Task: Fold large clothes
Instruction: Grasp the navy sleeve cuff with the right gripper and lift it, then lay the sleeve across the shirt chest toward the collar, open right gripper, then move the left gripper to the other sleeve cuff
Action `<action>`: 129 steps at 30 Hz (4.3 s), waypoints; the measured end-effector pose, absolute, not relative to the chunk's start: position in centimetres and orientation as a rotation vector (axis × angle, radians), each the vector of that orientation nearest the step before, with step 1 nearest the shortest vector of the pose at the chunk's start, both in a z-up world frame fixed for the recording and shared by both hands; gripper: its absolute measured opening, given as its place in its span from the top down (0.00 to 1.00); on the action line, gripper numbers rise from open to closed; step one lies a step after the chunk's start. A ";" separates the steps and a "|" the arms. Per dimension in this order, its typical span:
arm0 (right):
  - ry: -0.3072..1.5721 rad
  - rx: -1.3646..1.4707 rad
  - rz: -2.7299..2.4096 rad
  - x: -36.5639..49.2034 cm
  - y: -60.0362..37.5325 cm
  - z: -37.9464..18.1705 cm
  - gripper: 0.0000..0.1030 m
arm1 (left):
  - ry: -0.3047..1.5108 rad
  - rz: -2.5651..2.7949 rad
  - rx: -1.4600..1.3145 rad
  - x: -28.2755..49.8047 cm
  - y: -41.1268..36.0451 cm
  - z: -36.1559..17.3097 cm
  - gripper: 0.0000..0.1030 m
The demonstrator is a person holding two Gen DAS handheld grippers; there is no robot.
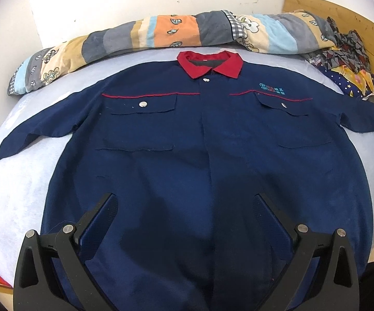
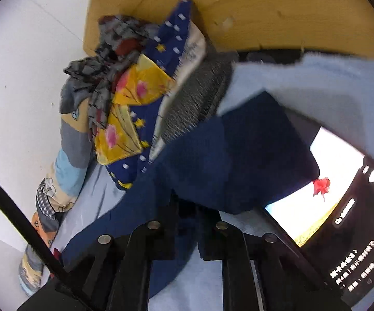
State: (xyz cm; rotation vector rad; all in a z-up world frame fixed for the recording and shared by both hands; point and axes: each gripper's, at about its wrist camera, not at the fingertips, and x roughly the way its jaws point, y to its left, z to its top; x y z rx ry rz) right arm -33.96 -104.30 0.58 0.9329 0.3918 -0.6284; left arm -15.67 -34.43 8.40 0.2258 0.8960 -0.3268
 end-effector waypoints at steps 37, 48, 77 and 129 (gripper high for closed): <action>0.428 0.286 0.053 -8.0 -57.6 20.3 0.92 | 0.777 -0.285 0.080 -16.9 -28.8 13.1 0.00; 0.841 -0.134 0.072 -0.9 -42.5 0.7 0.74 | 0.778 -0.265 0.039 -16.7 -27.0 13.5 0.00; 1.043 0.114 -0.349 -4.7 -69.2 -1.2 0.54 | 0.791 -0.218 0.007 -16.0 -25.4 13.1 0.00; 0.780 0.115 0.095 -16.0 -54.5 9.6 0.12 | 0.885 -0.106 -0.008 -14.1 -24.1 9.8 0.00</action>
